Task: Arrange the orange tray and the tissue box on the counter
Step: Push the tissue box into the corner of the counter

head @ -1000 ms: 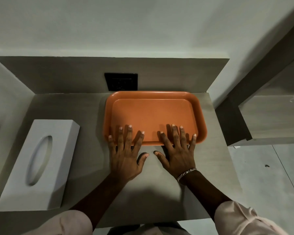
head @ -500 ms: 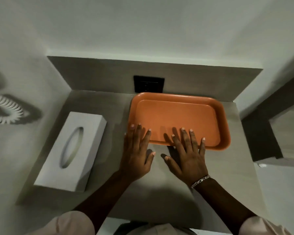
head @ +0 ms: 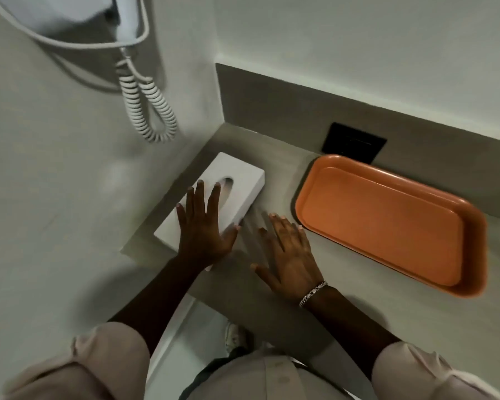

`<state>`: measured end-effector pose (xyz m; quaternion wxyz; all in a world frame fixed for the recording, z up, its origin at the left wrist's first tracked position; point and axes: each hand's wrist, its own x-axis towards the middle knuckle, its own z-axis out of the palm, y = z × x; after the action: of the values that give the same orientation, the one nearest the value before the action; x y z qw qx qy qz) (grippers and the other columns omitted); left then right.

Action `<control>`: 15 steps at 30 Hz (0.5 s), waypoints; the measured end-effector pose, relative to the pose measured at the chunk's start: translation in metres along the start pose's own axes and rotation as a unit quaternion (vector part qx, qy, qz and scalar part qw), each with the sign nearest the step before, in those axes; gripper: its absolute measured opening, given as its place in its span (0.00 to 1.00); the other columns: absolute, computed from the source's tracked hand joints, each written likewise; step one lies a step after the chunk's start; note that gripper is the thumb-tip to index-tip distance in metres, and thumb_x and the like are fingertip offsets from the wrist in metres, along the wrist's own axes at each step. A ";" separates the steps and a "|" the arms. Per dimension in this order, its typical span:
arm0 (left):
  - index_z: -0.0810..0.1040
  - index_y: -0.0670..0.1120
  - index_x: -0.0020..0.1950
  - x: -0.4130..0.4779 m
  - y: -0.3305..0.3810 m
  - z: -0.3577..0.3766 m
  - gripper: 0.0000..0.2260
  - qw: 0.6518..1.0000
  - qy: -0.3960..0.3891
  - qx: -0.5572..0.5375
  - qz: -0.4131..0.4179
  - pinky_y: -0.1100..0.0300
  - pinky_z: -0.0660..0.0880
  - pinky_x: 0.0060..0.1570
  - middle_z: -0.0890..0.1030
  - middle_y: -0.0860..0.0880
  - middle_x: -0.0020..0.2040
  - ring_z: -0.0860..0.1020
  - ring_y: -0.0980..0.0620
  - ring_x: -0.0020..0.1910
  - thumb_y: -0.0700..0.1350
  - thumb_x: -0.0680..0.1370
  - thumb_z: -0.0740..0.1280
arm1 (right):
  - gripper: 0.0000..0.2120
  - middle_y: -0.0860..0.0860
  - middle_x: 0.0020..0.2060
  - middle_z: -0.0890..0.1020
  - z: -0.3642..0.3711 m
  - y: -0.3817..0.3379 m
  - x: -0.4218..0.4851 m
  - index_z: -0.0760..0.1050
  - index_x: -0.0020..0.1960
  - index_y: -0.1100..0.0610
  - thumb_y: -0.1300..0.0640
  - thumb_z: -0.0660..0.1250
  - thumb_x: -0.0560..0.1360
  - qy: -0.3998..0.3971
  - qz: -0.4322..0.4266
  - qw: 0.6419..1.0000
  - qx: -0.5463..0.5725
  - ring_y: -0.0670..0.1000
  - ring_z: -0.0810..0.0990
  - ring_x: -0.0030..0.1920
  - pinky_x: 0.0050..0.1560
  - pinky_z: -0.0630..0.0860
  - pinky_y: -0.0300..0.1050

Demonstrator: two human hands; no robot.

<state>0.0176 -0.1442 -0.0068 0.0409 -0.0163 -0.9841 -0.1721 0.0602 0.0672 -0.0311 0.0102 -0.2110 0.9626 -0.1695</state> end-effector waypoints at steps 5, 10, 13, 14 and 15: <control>0.47 0.51 0.80 0.011 -0.014 0.000 0.50 0.998 0.000 0.041 -0.043 0.29 0.52 0.72 0.51 0.39 0.81 0.53 0.34 0.79 0.71 0.66 0.63 | 0.39 0.56 0.81 0.46 0.025 0.001 0.017 0.49 0.80 0.48 0.30 0.51 0.75 -0.073 0.001 0.997 -0.034 0.59 0.43 0.81 0.77 0.47 0.67; 0.47 0.53 0.79 0.023 -0.018 0.005 0.54 0.994 -0.037 0.060 -0.079 0.31 0.59 0.69 0.56 0.37 0.79 0.58 0.32 0.76 0.73 0.60 0.65 | 0.40 0.55 0.81 0.47 0.039 0.002 0.018 0.46 0.80 0.46 0.26 0.42 0.74 -0.105 0.010 0.991 -0.079 0.58 0.43 0.81 0.77 0.43 0.68; 0.45 0.55 0.78 0.030 -0.017 0.007 0.55 0.993 -0.047 0.056 -0.093 0.32 0.61 0.68 0.58 0.37 0.78 0.59 0.33 0.75 0.72 0.58 0.66 | 0.40 0.55 0.81 0.49 0.039 0.001 0.017 0.47 0.80 0.46 0.26 0.42 0.75 -0.107 0.014 0.990 -0.089 0.58 0.44 0.81 0.77 0.45 0.68; 0.45 0.55 0.78 0.032 -0.017 0.008 0.55 0.993 -0.044 0.056 -0.097 0.32 0.62 0.68 0.58 0.37 0.77 0.60 0.33 0.74 0.72 0.58 0.66 | 0.40 0.55 0.81 0.50 0.039 0.000 0.017 0.48 0.80 0.46 0.26 0.42 0.75 -0.107 0.015 0.990 -0.090 0.58 0.45 0.81 0.77 0.47 0.69; 0.45 0.55 0.78 0.033 -0.017 0.008 0.55 0.993 -0.041 0.055 -0.099 0.32 0.62 0.67 0.59 0.37 0.77 0.60 0.33 0.74 0.72 0.57 0.66 | 0.40 0.55 0.81 0.51 0.038 -0.001 0.017 0.50 0.80 0.47 0.26 0.43 0.75 -0.107 0.017 0.990 -0.090 0.58 0.46 0.81 0.76 0.49 0.69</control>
<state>-0.0168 -0.1568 -0.0176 -0.0162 0.0762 -0.9897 -0.1203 0.0483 0.0468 -0.0655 0.0973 -0.2117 0.9707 -0.0588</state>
